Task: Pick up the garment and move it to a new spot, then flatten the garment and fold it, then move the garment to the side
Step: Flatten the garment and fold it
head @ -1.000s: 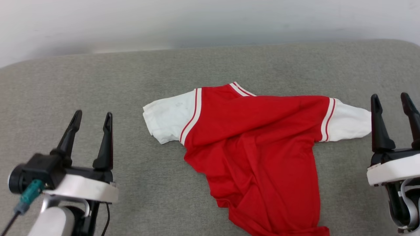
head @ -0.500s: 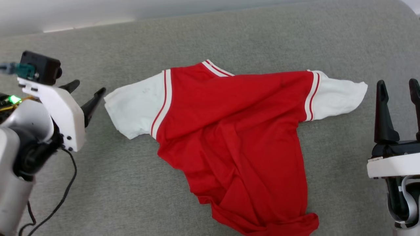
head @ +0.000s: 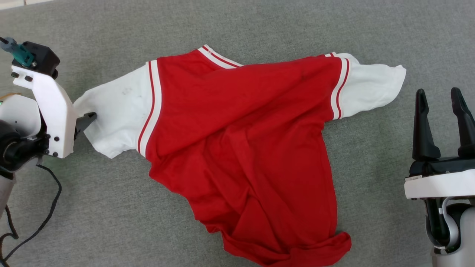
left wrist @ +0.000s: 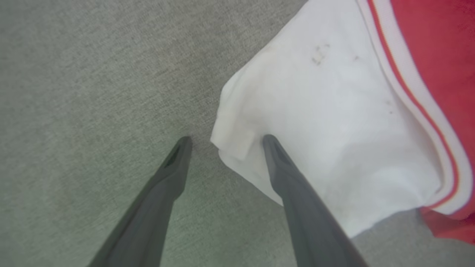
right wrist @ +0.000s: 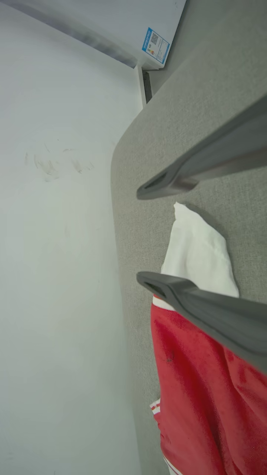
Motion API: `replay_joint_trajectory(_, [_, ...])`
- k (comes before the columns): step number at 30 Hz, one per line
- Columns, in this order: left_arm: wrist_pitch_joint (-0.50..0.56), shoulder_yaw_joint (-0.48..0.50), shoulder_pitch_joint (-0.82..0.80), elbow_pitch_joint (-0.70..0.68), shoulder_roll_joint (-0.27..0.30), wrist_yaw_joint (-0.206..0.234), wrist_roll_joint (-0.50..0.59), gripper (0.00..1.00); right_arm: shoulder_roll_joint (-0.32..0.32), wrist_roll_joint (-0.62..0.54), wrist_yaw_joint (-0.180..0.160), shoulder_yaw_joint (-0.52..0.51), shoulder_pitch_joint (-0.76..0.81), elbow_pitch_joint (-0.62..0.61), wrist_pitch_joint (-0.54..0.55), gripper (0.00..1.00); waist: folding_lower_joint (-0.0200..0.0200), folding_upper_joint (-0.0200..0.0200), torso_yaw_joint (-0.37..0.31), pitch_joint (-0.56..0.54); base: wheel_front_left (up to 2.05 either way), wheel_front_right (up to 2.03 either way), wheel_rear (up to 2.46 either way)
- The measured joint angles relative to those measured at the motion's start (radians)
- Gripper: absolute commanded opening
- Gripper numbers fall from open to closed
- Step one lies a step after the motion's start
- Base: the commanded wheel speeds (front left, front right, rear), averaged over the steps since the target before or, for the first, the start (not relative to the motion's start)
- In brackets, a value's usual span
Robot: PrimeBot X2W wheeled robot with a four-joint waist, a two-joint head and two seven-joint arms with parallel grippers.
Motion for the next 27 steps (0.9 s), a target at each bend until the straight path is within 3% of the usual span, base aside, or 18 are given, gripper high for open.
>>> replay_joint_trajectory(5, [0.003,-0.061,-0.022,0.034,0.018,0.000,0.017,1.00,0.006,0.000,0.000,0.005,-0.002,0.011,-0.010,1.00,-0.0001,0.0000,-0.012,0.020,0.00,0.00,0.00])
replay_joint_trajectory(6, [0.003,-0.072,-0.026,0.038,0.021,0.000,0.015,0.68,0.007,0.000,0.000,0.006,-0.002,0.012,-0.011,1.00,-0.0001,0.0000,-0.012,0.021,0.00,0.00,0.00])
replay_joint_trajectory(7, [0.004,-0.083,-0.029,0.042,0.022,0.000,0.009,0.08,0.007,-0.001,0.000,0.007,-0.002,0.015,-0.011,1.00,-0.0001,0.0000,-0.012,0.021,0.00,0.00,0.00])
replay_joint_trajectory(8, [0.003,-0.091,-0.030,0.045,0.023,0.000,-0.003,0.00,0.008,-0.002,0.000,0.007,-0.002,0.017,-0.012,1.00,-0.0001,0.0000,-0.012,0.020,0.00,0.00,0.00])
replay_joint_trajectory(15, [-0.104,-0.121,-0.001,0.080,0.031,-0.002,-0.016,0.00,-0.005,-0.016,0.000,0.004,-0.001,0.030,0.022,1.00,-0.0001,0.0000,0.007,-0.018,0.00,0.00,0.00])
replay_joint_trajectory(27, [-0.429,-0.066,0.067,0.039,0.065,0.010,0.050,0.00,-0.055,-0.019,0.000,0.027,0.023,0.042,0.162,1.00,-0.0001,0.0000,0.110,-0.115,0.00,0.00,0.00])
